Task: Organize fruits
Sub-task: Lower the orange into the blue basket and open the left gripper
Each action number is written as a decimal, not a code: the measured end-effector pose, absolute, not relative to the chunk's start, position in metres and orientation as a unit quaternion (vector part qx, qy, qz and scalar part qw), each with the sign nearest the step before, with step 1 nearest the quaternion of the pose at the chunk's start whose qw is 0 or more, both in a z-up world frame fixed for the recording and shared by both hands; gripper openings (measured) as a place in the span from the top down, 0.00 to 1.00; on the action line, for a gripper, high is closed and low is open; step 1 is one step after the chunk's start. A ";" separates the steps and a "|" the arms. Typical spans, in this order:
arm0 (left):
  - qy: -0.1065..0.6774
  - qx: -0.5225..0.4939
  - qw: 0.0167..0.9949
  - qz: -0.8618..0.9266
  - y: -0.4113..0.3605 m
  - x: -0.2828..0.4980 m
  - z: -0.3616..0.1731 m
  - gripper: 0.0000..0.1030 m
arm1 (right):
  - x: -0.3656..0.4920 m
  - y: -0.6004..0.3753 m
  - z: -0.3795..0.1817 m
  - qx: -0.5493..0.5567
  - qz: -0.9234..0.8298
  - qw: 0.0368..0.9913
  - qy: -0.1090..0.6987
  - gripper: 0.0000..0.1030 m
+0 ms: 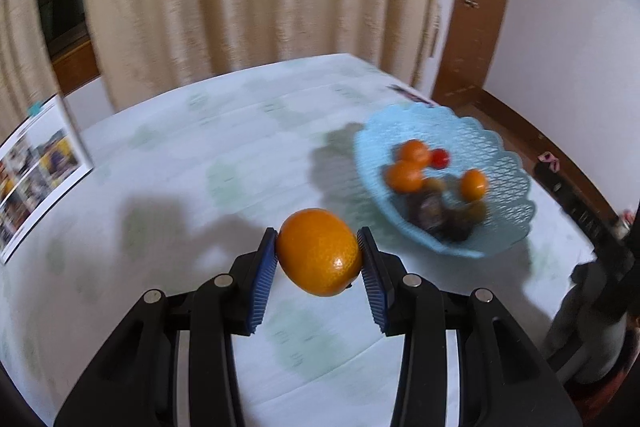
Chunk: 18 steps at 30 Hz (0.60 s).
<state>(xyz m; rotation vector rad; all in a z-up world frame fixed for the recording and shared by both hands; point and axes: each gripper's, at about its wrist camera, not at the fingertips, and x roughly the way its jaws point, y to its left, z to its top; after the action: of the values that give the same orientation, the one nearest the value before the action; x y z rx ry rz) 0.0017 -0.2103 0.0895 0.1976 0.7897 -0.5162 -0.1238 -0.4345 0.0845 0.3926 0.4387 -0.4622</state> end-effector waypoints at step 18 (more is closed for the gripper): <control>0.382 0.118 0.852 -0.337 -0.330 0.019 0.076 0.60 | -0.139 -0.457 0.071 0.238 -0.253 0.918 0.190 0.33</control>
<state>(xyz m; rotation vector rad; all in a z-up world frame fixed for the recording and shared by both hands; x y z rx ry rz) 0.0191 -0.3302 0.0764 0.2484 0.8045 -0.7085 -0.1393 -0.4574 0.0712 0.4889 0.3904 -0.5195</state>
